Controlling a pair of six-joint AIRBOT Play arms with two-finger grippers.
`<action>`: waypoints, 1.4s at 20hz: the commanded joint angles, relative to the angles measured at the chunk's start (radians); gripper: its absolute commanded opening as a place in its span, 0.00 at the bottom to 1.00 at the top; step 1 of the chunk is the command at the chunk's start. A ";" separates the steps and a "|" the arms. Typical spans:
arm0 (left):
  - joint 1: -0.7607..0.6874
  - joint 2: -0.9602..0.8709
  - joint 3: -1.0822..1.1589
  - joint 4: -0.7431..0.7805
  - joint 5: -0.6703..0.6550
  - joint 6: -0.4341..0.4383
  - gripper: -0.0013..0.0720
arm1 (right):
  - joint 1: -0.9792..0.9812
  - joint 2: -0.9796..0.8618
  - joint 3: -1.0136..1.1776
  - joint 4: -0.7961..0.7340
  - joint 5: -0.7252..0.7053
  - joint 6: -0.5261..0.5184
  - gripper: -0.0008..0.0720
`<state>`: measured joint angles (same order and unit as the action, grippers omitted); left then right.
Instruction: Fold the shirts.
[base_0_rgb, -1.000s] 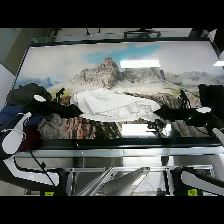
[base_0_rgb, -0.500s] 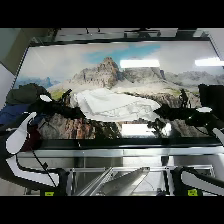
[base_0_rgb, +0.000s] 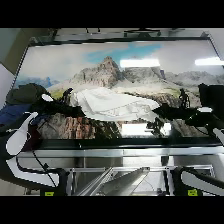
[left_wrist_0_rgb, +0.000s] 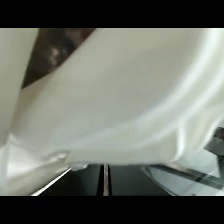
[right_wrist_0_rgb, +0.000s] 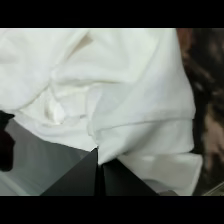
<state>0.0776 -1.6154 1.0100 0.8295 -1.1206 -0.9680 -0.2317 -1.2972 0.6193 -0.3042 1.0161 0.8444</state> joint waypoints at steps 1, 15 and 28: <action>0.004 0.138 0.018 -0.180 -0.113 0.073 0.05 | -0.021 0.055 0.030 0.236 0.224 -0.129 0.03; 0.410 0.850 0.777 -0.458 -0.168 0.096 0.05 | -0.353 0.697 0.690 0.741 -0.071 -0.376 0.03; 0.039 0.226 0.445 -0.321 0.045 0.266 0.05 | 0.073 0.019 0.632 0.125 -0.321 -0.306 0.04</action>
<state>0.1940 -1.2110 1.5173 0.4351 -1.1873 -0.7605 -0.2672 -1.0641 1.2564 -0.0753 0.8471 0.5938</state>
